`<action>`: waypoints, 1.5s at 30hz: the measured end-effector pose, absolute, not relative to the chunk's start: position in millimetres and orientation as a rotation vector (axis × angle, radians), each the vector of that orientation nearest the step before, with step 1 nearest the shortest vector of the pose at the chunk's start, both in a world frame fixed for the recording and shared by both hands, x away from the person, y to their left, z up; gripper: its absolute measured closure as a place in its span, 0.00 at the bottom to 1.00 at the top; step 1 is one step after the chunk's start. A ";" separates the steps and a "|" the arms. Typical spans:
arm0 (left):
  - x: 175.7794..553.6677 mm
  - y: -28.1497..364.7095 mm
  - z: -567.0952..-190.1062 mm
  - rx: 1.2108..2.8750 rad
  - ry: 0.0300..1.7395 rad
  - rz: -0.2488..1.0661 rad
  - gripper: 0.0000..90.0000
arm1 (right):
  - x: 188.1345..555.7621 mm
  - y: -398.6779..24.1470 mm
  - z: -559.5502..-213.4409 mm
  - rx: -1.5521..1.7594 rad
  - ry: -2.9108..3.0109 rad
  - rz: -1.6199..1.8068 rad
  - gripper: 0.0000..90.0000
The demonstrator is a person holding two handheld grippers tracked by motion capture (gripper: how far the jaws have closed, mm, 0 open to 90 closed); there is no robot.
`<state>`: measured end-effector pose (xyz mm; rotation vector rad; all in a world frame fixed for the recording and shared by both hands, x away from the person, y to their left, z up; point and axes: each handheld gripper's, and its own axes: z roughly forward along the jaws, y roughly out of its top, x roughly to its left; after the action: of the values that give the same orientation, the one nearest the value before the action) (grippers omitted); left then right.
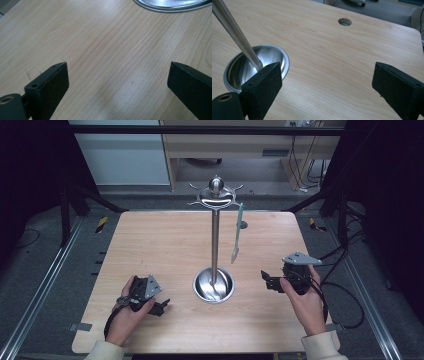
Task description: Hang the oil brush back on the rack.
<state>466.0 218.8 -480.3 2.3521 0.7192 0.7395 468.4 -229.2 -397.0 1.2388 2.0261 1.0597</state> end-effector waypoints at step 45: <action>466.5 217.4 -480.6 2.361 0.709 0.744 0.04 | 496.1 -221.5 -479.9 1.352 2.047 1.054 0.11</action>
<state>466.5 217.4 -480.6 2.3609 0.7085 0.7439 496.1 -221.5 -479.9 1.3521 2.0470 1.0538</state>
